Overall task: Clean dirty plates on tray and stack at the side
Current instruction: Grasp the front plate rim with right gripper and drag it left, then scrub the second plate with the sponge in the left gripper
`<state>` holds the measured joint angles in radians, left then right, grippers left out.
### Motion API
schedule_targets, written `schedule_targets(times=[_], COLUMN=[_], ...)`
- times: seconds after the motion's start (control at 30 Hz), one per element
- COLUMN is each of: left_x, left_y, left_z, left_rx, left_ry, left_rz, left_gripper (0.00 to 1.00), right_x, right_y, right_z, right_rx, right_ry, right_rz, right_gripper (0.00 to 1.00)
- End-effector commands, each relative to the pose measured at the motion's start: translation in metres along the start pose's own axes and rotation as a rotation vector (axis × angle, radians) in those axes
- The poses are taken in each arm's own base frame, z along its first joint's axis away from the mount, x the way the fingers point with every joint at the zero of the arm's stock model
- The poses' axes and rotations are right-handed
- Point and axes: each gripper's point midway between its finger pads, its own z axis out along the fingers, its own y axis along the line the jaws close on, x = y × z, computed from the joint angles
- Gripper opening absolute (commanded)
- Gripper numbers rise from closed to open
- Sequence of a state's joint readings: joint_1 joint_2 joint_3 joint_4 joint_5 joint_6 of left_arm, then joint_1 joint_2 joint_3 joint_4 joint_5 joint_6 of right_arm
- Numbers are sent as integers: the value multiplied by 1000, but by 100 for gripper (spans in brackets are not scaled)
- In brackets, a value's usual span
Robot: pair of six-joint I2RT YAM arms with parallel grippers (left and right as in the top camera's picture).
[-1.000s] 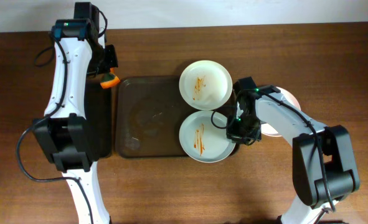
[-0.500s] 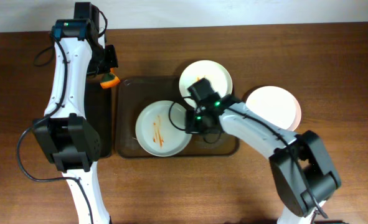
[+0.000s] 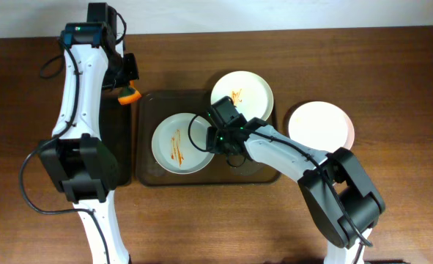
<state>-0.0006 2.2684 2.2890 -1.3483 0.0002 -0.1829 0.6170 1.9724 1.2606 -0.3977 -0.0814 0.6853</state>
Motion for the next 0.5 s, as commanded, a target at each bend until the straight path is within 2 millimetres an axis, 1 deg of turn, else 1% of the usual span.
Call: schedule_targets(times=[0.0, 0.13, 0.2, 0.23, 0.27, 0.37, 0.43, 0.47], left_x=[6, 14, 22, 27, 31, 47, 61, 72], left_y=[-11, -22, -29, -34, -36, -44, -47, -46], left_z=[-5, -1, 4, 7, 10, 22, 33, 41], left_rx=[69, 83, 82, 81, 80, 73, 63, 56], left_ry=[22, 52, 76, 92, 104, 155, 204, 239], left_rz=[-3, 15, 32, 42, 49, 71, 83, 86], left_gripper=[0, 1, 1, 0, 0, 0, 0, 0], right_x=[-4, -2, 1, 1, 1, 0, 3, 4], right_y=[0, -3, -2, -1, 0, 3, 8, 9], right_z=[11, 23, 29, 30, 30, 30, 29, 29], right_rx=[11, 14, 1, -4, -7, -25, -50, -57], right_ry=[-19, -15, 0, 2, 2, 2, 18, 25], right_rz=[-4, -4, -3, -3, -3, -1, -1, -1], right_gripper=[21, 18, 13, 7, 4, 4, 4, 4])
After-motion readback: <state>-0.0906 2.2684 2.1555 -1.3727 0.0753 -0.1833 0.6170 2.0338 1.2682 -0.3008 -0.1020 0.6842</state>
